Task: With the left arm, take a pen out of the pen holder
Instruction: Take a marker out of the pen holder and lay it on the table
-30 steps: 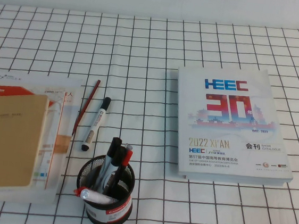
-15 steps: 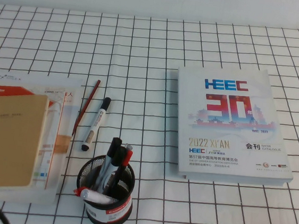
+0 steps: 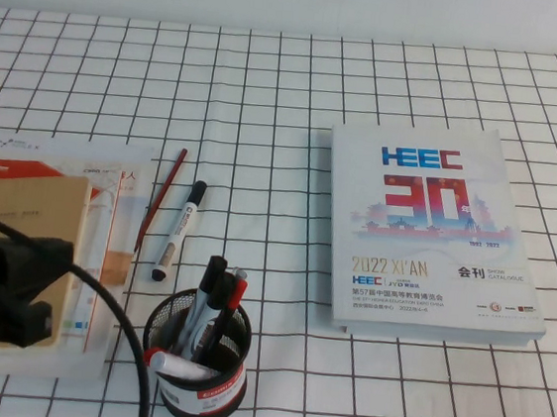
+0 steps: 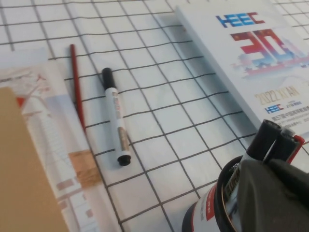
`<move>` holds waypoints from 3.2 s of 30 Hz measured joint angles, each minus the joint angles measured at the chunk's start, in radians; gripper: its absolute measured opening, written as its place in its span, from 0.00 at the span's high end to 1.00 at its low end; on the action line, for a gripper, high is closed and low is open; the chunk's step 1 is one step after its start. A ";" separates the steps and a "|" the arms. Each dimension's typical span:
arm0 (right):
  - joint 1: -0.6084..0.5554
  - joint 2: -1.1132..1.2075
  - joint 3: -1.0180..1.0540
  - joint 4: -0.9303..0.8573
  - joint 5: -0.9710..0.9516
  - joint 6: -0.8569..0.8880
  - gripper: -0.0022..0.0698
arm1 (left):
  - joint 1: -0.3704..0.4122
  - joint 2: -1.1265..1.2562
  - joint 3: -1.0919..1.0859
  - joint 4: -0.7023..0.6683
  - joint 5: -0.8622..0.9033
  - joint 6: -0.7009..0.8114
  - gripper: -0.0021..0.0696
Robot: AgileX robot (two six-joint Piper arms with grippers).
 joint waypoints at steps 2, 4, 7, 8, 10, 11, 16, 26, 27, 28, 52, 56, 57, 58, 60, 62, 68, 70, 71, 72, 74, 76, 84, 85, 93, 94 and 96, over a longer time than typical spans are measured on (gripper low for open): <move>0.000 0.000 0.000 0.000 0.000 0.000 0.99 | 0.000 0.039 0.000 -0.067 0.000 0.096 0.98; 0.000 0.000 0.000 0.000 0.000 0.000 0.99 | 0.000 0.071 0.000 -0.117 0.002 0.168 0.98; 0.000 0.000 0.000 0.000 0.000 0.000 0.99 | 0.000 0.118 -0.002 -0.185 0.022 0.264 0.98; 0.000 0.000 0.000 0.000 0.000 0.000 0.99 | 0.000 0.135 -0.009 -0.204 0.033 0.289 0.98; 0.000 0.000 0.000 0.000 0.000 0.000 0.99 | -0.010 0.168 -0.030 -0.225 0.042 0.318 0.98; 0.000 0.000 0.000 0.000 0.000 0.000 0.99 | -0.023 0.187 -0.044 -0.231 0.042 0.327 0.98; 0.000 0.000 0.000 0.000 0.000 0.000 0.99 | -0.136 0.277 -0.115 -0.239 -0.010 0.340 0.98; 0.000 0.000 0.000 0.000 0.000 0.000 0.99 | -0.288 0.359 -0.169 -0.216 -0.097 0.345 0.98; 0.000 0.000 0.000 0.000 0.000 0.000 0.99 | -0.289 0.359 -0.169 -0.216 -0.113 0.349 0.98; 0.000 0.000 0.000 0.000 0.000 0.000 0.99 | -0.289 0.362 -0.169 -0.216 -0.123 0.354 0.98; 0.000 0.000 0.000 0.000 0.000 0.000 0.99 | -0.291 0.572 -0.171 -0.340 -0.150 0.587 0.44; 0.000 0.000 0.000 0.000 0.000 0.000 0.99 | -0.291 0.586 -0.171 -0.356 -0.159 0.611 0.44; 0.000 0.000 0.000 0.000 0.000 0.000 0.99 | -0.291 0.586 -0.171 -0.359 -0.161 0.616 0.44; 0.000 0.000 0.000 0.000 0.000 0.000 0.99 | -0.291 0.586 -0.171 -0.361 -0.162 0.616 0.44; 0.000 0.000 0.000 0.000 0.000 0.000 0.99 | -0.291 0.586 -0.171 -0.361 -0.165 0.618 0.44; 0.000 0.000 0.000 0.000 0.000 0.000 0.99 | -0.291 0.586 -0.171 -0.363 -0.165 0.624 0.46; 0.000 0.000 0.000 0.000 0.000 0.000 0.99 | -0.291 0.586 -0.171 -0.365 -0.166 0.626 0.51; 0.000 0.000 0.000 0.000 0.000 0.000 0.99 | -0.291 0.586 -0.171 -0.365 -0.166 0.626 0.51; 0.000 0.000 0.000 0.000 0.000 0.000 0.99 | -0.291 0.586 -0.171 -0.365 -0.166 0.628 0.51; 0.000 0.000 0.000 0.000 0.000 0.000 0.99 | -0.291 0.586 -0.171 -0.366 -0.161 0.628 0.51; 0.000 0.000 0.000 0.000 0.000 0.000 0.99 | -0.291 0.586 -0.171 -0.366 -0.154 0.628 0.51; 0.000 0.000 0.000 0.000 0.000 0.000 0.99 | -0.291 0.586 -0.171 -0.366 -0.143 0.628 0.51; 0.000 0.000 0.000 0.000 0.000 0.000 0.99 | -0.291 0.586 -0.171 -0.366 -0.132 0.628 0.62; 0.000 0.000 0.000 0.000 0.000 0.000 0.99 | -0.291 0.586 -0.171 -0.366 -0.127 0.628 0.64; 0.000 0.000 0.000 0.000 0.000 0.000 0.99 | -0.291 0.586 -0.171 -0.366 -0.100 0.628 0.80; 0.000 0.000 0.000 0.000 0.000 0.000 0.99 | -0.291 0.586 -0.171 -0.366 -0.097 0.628 0.81; 0.000 0.000 0.000 0.000 0.000 0.000 0.99 | -0.291 0.586 -0.171 -0.366 -0.095 0.628 0.81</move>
